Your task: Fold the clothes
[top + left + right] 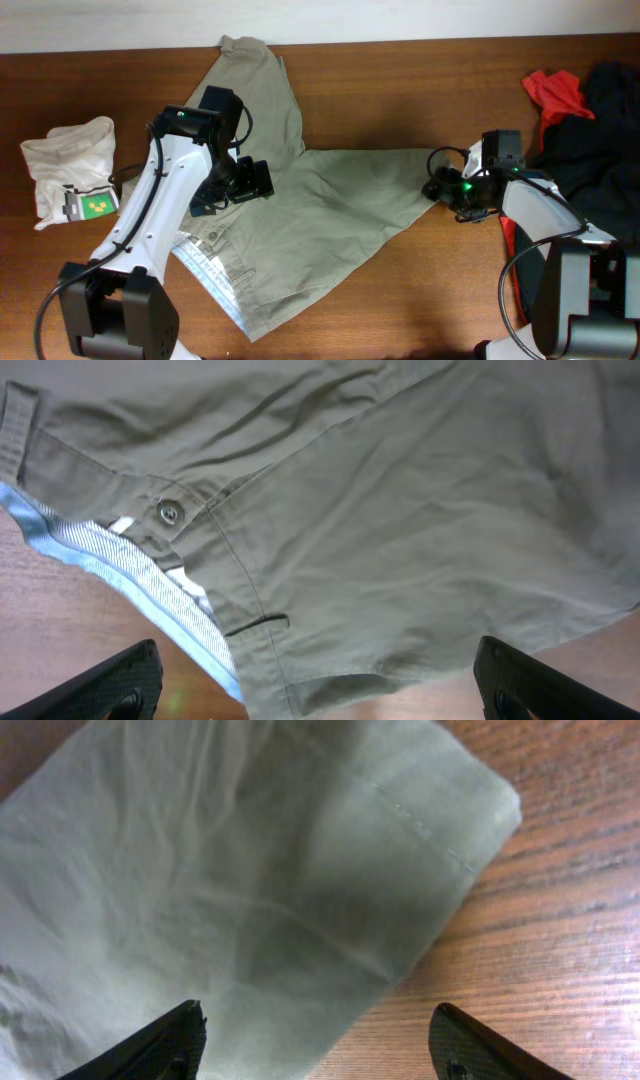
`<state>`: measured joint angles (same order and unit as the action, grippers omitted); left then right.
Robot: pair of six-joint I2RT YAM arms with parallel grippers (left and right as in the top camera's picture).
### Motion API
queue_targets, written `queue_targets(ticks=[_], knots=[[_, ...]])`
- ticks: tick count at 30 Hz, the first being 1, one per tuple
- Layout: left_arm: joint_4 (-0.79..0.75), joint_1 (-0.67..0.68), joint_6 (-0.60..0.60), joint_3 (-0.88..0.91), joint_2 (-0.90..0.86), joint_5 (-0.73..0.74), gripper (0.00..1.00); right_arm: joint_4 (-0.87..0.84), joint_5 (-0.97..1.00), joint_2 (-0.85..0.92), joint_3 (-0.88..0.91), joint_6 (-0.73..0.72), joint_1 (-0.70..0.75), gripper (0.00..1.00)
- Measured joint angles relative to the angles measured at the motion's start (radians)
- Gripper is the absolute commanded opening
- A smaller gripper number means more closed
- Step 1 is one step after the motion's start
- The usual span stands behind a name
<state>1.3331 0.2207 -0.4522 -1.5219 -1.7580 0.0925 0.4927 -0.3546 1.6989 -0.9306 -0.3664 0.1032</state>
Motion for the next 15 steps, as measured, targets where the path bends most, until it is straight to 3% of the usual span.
queue_targets(ticks=[2,7,8,10,13,15], knots=[[0.012,0.0,0.0,0.0,0.0,0.0,0.99,-0.054,0.013,0.0,0.008,-0.004,0.0,0.56],[0.014,0.016,0.0,0.0,0.0,0.0,0.99,-0.084,0.025,0.005,0.012,-0.008,0.0,0.54],[0.014,0.019,0.0,0.0,0.0,0.0,0.99,-0.086,0.027,0.032,0.012,-0.008,0.0,0.5],[0.016,0.019,0.0,0.0,0.0,0.0,0.99,-0.113,0.028,0.066,0.008,-0.004,0.001,0.04],[0.021,0.019,0.0,0.0,0.0,0.0,0.99,-0.099,0.038,0.081,0.007,-0.011,0.001,0.04],[0.035,0.019,-0.008,0.0,0.0,0.001,0.99,0.011,0.087,0.06,-0.01,-0.011,0.001,0.04]])
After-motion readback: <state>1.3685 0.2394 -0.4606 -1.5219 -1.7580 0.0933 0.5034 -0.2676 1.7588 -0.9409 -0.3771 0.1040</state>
